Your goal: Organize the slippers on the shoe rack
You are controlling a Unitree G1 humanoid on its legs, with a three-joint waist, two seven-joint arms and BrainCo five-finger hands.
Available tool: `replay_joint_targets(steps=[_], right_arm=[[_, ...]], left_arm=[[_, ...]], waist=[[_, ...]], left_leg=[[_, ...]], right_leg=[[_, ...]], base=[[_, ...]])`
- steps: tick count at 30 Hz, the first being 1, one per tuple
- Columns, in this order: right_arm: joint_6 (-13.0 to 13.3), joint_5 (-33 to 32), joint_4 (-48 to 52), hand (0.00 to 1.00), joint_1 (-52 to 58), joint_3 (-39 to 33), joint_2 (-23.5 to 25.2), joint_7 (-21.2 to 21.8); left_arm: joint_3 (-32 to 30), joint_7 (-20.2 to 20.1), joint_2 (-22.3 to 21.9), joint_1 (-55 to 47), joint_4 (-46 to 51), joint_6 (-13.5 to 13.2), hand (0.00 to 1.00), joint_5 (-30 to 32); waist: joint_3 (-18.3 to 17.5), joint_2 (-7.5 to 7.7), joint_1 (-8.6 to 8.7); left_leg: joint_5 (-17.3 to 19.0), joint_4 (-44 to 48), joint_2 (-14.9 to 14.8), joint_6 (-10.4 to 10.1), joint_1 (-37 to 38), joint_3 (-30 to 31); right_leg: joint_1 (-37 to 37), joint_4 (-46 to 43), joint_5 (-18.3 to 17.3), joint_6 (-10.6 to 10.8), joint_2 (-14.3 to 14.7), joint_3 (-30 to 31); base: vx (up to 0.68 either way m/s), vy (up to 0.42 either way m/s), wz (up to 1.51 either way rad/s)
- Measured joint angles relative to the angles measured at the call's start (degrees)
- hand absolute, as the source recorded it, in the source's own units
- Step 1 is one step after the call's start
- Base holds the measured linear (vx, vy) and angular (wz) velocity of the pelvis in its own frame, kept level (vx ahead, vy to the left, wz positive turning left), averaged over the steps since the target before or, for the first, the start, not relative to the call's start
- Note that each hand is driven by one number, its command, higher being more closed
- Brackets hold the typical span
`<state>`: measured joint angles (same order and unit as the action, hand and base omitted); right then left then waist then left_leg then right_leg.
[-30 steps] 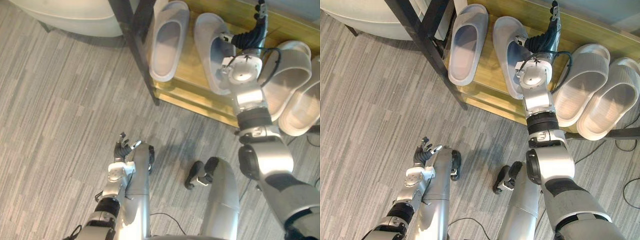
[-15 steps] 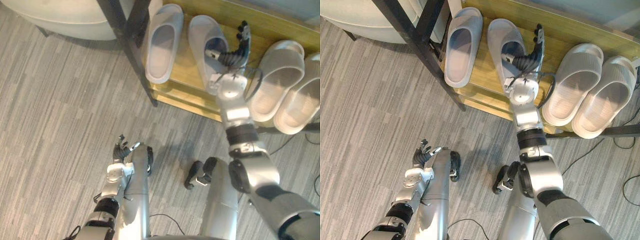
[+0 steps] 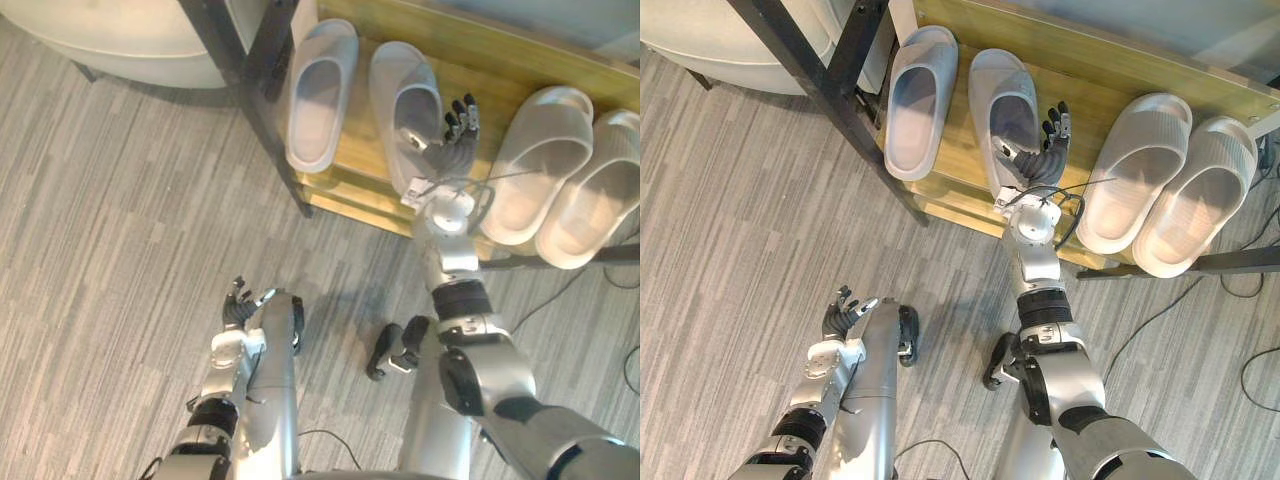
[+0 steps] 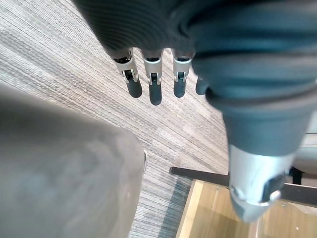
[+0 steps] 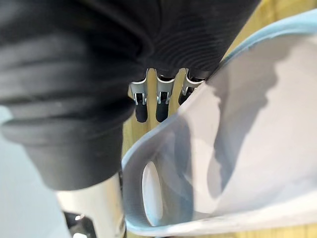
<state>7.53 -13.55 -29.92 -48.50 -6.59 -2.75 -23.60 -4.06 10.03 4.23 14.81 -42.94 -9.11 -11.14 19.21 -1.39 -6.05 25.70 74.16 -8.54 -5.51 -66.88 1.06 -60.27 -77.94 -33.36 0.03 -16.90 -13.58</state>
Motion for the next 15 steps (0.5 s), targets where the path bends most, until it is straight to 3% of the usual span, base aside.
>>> replay_joint_targets(steps=[8, 15], right_arm=[[2.32, -12.01, -0.08, 0.00, -0.16, 2.54, 1.09, 1.98], [2.65, -18.31, -0.56, 0.00, -0.75, 3.25, 3.46, 2.24]], left_arm=[[-1.17, 0.23, -0.48, 0.08, 0.23, 0.80, 0.00, 1.21], [-1.16, 1.32, -0.99, 0.10, 0.22, 1.04, 0.00, 1.49]], waist=[[0.05, 0.09, -0.05], [0.07, 0.09, -0.21]], left_leg=[[-0.12, -0.85, 0.00, -0.22, 0.13, 0.18], [-0.34, -1.61, 0.09, -0.59, 1.32, 0.65]], right_leg=[[0.31, 0.72, -0.01, 0.01, 0.07, -0.51], [1.96, 1.45, -0.01, 0.01, 0.03, -1.27]], base=[[0.01, -0.014, 0.01], [0.00, -0.012, 0.02]])
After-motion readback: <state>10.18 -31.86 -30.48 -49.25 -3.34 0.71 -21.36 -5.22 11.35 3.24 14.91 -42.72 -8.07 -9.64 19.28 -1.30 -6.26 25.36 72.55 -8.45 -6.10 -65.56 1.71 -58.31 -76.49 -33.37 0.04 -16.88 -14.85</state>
